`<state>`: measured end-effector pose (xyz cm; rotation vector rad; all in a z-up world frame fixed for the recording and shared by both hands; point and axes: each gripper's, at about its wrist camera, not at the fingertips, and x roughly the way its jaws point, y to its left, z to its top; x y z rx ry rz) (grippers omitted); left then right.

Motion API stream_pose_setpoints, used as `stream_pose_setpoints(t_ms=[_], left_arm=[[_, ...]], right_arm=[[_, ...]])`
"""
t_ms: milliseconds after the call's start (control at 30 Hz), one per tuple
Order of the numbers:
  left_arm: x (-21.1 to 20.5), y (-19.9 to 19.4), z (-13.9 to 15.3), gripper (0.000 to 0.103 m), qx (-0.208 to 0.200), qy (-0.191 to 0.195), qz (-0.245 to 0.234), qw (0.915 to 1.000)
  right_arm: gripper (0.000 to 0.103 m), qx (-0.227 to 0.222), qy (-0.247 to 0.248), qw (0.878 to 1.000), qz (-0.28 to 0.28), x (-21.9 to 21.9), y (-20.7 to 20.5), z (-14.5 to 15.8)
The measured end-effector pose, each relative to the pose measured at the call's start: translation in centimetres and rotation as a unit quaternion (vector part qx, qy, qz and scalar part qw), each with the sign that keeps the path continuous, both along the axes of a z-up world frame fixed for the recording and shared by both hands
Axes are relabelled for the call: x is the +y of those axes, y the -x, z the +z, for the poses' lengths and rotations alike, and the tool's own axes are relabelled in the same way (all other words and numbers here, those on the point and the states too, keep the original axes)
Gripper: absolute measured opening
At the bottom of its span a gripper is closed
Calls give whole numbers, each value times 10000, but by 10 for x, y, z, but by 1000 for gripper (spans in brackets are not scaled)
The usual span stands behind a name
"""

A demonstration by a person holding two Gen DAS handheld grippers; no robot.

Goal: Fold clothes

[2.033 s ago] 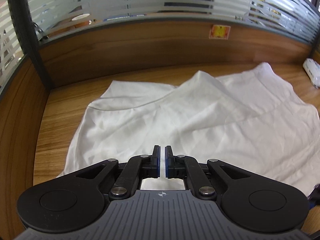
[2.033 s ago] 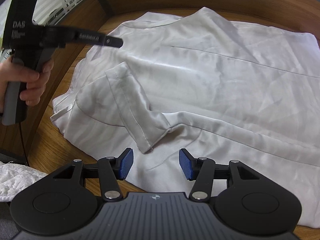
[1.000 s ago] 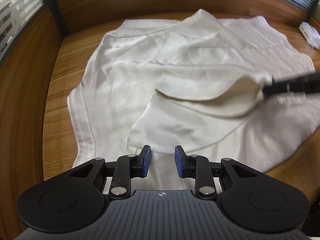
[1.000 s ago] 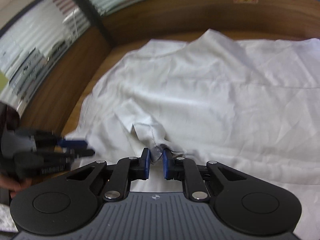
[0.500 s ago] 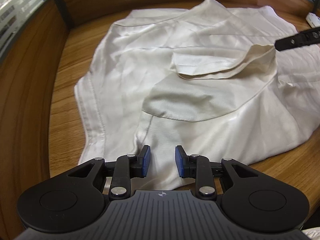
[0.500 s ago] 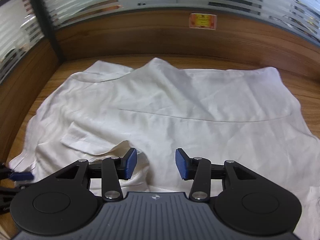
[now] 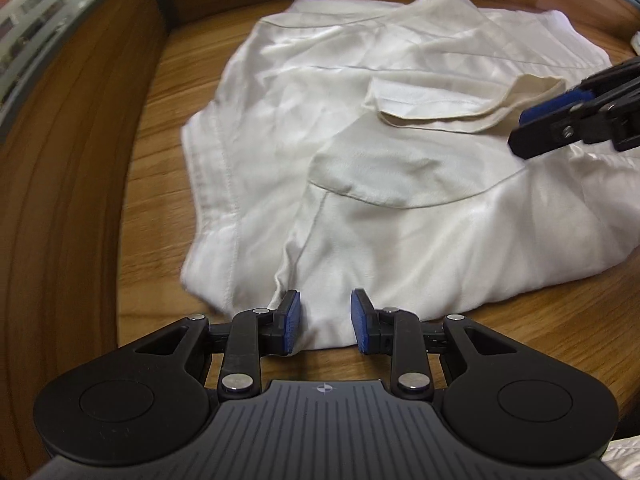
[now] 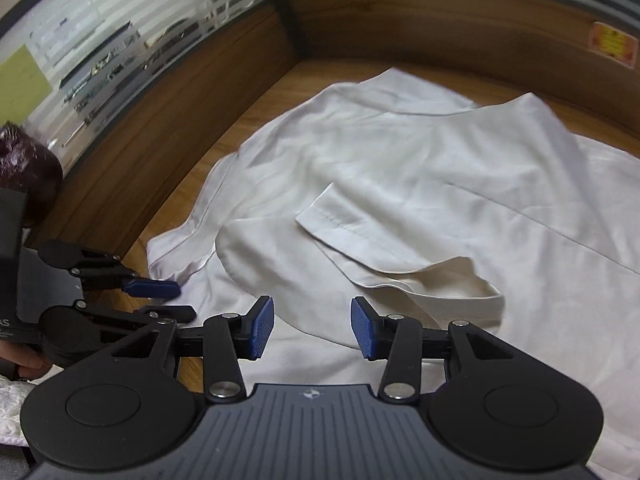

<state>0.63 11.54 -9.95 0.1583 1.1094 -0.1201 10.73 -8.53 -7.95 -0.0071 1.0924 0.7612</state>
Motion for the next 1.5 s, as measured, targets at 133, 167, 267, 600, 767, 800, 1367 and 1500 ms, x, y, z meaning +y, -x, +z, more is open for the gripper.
stream_pose_setpoints(t_ms=[133,167,267,600,767,800,1367,1500], left_arm=[[4,-3,8,39,-284,42,167,9994],[6,-7,7,40,-259,82,218,9994],[9,-18,4,41,-185,109,338,9992],[9,-38,-7,12,34,337,155,9993],[12,-27,2,4,-11,256,79,9996],[13,-25,3,4,27,219,97,9997],[19,-2,-9,9,265,-96,287,9992],[18,-1,-9,10,248,-104,316,9991]], right_arm=[[49,64,103,9998,159,9,-7,-9],[49,75,118,9997,198,9,-8,-11],[49,79,205,9994,269,11,-13,-15],[49,136,257,9993,227,4,-20,-21],[49,143,226,9994,204,3,-21,-23],[49,145,212,9994,228,3,-21,-23],[49,-1017,880,9887,-659,-2,-28,-19],[49,-950,752,9890,-849,-17,-29,-14]])
